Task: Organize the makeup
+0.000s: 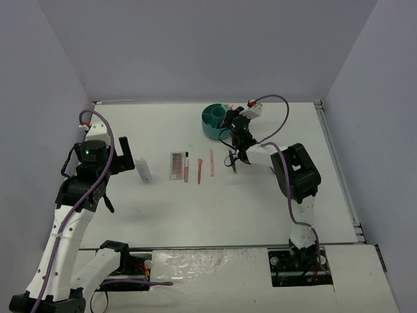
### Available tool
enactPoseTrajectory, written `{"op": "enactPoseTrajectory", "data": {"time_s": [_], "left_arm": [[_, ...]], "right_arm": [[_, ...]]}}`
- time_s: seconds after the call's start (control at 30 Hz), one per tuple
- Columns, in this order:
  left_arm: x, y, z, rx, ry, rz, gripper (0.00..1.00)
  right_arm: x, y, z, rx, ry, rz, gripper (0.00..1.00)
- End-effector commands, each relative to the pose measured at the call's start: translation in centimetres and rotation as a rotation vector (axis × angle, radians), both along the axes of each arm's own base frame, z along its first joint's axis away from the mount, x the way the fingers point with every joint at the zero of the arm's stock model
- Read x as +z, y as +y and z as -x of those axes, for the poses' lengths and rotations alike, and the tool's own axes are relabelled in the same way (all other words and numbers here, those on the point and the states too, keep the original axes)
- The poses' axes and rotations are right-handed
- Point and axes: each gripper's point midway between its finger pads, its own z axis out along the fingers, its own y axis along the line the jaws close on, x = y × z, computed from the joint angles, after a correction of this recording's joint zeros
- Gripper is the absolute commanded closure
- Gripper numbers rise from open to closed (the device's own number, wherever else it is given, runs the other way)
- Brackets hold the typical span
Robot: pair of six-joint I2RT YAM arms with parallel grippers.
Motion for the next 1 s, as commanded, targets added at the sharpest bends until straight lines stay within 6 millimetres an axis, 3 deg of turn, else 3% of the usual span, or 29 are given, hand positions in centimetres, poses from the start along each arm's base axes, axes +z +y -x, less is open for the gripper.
{"op": "enactPoseTrajectory", "data": {"time_s": [0.0, 0.17, 0.43, 0.63, 0.83, 0.97], "left_arm": [[1.8, 0.0, -0.8, 0.016, -0.072, 0.025, 0.03], [1.8, 0.0, -0.8, 0.015, -0.071, 0.025, 0.03], [1.9, 0.0, -0.7, 0.015, -0.075, 0.024, 0.03], [2.0, 0.0, -0.7, 0.012, -0.08, 0.027, 0.03], [1.9, 0.0, -0.7, 0.012, -0.074, 0.029, 0.03], [1.9, 0.1, -0.7, 0.016, -0.074, 0.029, 0.03]], "right_arm": [[5.7, 0.0, -1.1, -0.012, -0.155, -0.092, 0.87], [5.9, -0.1, -0.7, -0.009, -0.157, -0.092, 0.65], [7.4, -0.6, 0.9, 0.005, -0.125, -0.037, 0.58], [7.5, 0.8, 3.9, 0.105, 0.1, 0.229, 0.51], [4.7, 4.2, 9.6, 0.264, 0.3, 0.421, 0.46], [0.6, 6.7, 13.0, 0.409, 0.443, 0.442, 0.45]]}}
